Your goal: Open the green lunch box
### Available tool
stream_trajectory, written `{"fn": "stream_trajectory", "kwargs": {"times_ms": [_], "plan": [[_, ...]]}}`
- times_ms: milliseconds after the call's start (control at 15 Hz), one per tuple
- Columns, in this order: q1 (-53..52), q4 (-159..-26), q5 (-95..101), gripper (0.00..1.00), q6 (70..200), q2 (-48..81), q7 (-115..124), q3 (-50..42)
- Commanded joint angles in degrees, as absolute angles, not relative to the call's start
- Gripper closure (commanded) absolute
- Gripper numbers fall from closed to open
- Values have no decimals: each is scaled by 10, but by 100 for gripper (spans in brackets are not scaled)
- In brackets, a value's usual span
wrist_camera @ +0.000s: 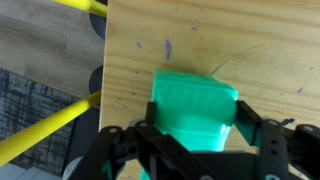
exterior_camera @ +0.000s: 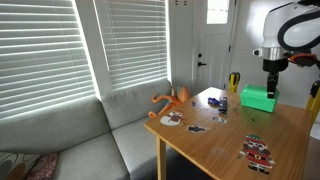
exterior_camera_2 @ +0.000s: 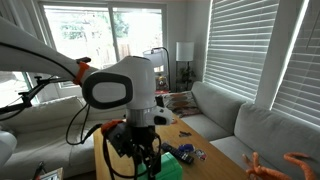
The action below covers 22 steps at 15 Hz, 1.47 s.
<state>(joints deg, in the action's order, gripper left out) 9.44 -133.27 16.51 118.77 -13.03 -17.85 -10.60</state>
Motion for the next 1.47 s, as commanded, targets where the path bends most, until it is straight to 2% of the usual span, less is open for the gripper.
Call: {"fn": "stream_trajectory", "kwargs": {"times_ms": [0,267,533,933,1400], "plan": [[91,-1334,178,47,1188,-129,-208,-106],[95,-1338,241,47,1200,-131,-207,-96],[85,-1337,189,47,1186,-130,-247,-107],[91,-1348,283,47,1219,-136,-233,-94],[84,-1362,283,47,1261,-141,-249,-96]]}}
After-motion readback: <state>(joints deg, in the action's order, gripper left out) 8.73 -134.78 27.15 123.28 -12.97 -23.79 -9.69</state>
